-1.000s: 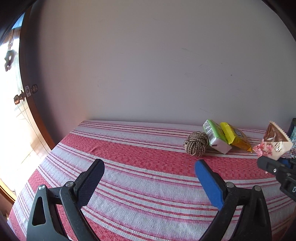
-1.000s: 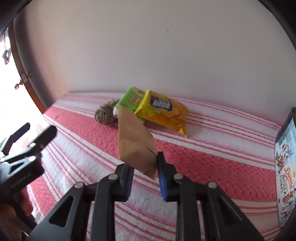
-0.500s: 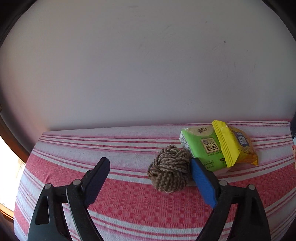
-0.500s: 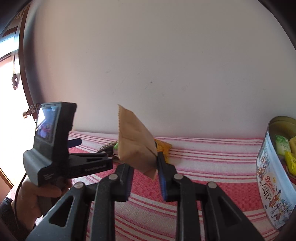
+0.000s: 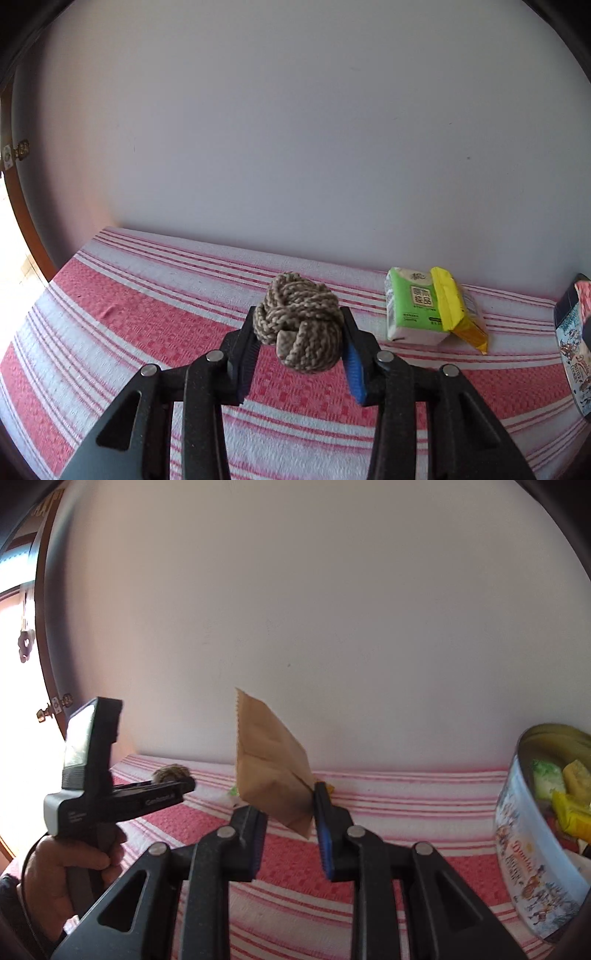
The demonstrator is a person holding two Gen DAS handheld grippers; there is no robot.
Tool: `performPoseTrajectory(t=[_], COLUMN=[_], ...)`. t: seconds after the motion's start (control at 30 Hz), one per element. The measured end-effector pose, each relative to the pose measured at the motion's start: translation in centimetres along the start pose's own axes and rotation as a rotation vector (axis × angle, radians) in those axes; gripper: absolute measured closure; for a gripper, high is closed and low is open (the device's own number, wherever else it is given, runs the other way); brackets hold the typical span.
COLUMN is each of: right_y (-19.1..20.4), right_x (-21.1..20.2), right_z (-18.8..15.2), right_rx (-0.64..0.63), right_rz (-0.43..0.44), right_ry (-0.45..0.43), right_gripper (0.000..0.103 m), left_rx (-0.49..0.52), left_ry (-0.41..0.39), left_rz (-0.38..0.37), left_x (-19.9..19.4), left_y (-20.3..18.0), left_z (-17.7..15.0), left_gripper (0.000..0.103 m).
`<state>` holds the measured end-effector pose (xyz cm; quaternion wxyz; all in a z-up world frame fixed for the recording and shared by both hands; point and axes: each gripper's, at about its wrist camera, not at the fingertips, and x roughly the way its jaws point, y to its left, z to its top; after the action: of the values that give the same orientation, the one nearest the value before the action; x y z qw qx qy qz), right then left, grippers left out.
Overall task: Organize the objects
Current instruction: 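Hold the twine ball and beige cake and move both tools toward the tin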
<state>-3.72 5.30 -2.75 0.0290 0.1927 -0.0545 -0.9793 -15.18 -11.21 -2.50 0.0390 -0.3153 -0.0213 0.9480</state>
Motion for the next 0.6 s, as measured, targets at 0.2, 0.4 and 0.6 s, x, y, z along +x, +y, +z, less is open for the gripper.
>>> performPoseTrajectory(t=[0.2,0.4,0.6], right_y=[-1.3,-1.4,-2.0], right_x=[-1.2,-4.8,-7.4], right_z=[-0.4,-1.9,-2.9], right_rx=[0.023,-0.021,-0.019], right_rz=[-0.065,-0.119,-0.143], right_ry=[-0.034,-0.062,-0.071], right_gripper=[0.079,0.079,0.079], left_rx=[0.041,0.090,0.116], left_ry=[-0.087,-0.133,-0.146], left_rz=[0.016,0.022,0.026], left_x=[-5.5,-9.4,-10.6], left_y=[-2.5,-6.0,-7.8], left_z=[-3.1,-5.3,-5.9], left_gripper=[0.060,0.060,0.060])
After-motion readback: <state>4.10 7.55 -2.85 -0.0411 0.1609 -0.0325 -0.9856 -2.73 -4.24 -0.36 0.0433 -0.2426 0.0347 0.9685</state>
